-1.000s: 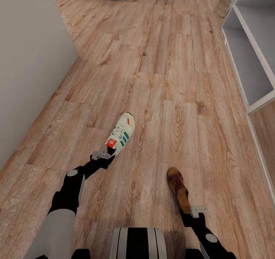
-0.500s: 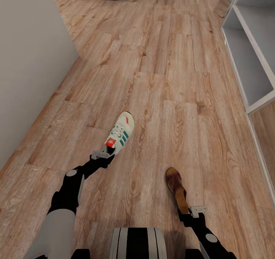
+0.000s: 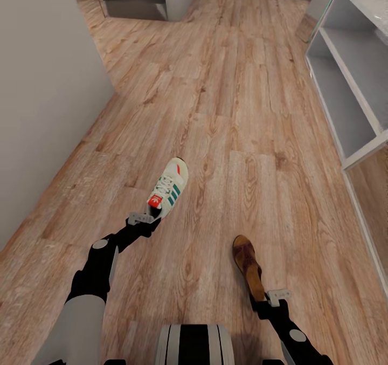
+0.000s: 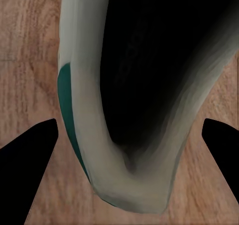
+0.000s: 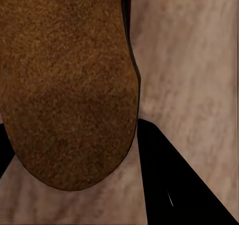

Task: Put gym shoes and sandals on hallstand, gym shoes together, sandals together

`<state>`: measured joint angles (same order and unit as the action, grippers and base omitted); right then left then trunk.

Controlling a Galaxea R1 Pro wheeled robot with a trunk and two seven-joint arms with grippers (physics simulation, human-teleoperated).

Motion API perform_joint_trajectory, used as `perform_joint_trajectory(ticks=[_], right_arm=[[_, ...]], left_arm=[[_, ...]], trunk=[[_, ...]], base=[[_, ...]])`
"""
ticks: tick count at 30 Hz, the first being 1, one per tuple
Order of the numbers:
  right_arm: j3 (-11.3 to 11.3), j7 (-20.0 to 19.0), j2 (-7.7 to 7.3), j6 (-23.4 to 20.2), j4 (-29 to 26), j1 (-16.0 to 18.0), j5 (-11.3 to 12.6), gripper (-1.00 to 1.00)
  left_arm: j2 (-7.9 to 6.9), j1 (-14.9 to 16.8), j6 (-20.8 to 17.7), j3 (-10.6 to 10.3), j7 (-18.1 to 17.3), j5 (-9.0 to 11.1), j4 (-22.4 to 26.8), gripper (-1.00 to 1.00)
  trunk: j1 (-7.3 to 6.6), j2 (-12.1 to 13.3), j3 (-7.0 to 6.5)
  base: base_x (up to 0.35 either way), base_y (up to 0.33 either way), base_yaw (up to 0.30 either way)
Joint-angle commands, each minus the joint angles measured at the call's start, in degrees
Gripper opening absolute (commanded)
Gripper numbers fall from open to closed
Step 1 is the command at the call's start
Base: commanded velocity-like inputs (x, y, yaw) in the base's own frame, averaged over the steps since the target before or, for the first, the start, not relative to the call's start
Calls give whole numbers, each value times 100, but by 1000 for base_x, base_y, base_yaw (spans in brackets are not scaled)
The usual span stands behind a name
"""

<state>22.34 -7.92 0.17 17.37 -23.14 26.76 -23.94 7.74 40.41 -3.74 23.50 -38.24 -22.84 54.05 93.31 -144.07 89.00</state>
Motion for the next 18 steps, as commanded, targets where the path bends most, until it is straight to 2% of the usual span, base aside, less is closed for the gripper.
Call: perform_joint_trajectory(ticks=[1, 6, 9, 10, 12, 13, 18], right_arm=[[43, -52, 7, 78, 5, 4, -13, -100], [35, -47, 38, 289, 12, 4, -22, -100], [44, -43, 37, 342, 7, 2, -23, -100], [44, -43, 37, 342, 7, 2, -23, -100], [48, -34, 30, 392, 5, -1, -21, -100], [50, -34, 20, 499, 4, -3, -14, -100], [51, -34, 31, 731, 3, -9, -14, -100]], left_arm=[[8, 3, -39, 34, -48, -28, 9, -100], [-48, -32, -39, 85, -38, -54, 2, -100], [-174, -254, -39, 163, 67, -55, -2, -100], [-174, -254, -39, 163, 67, -55, -2, -100], [-205, -422, -32, 190, 221, -54, -38, -100], [-220, -695, -16, 205, 529, -38, -74, -100], [-227, -1051, 130, 218, 945, -23, -43, -100]], trunk=[[-3, 0, -19], [-16, 7, -130], [-24, 11, -197], [-26, 12, -219], [-31, 15, -263], [-34, 16, -285], [-47, 23, -396]], base=[[0, 0, 0], [0, 0, 0], [0, 0, 0], [0, 0, 0], [0, 0, 0], [0, 0, 0], [0, 0, 0]])
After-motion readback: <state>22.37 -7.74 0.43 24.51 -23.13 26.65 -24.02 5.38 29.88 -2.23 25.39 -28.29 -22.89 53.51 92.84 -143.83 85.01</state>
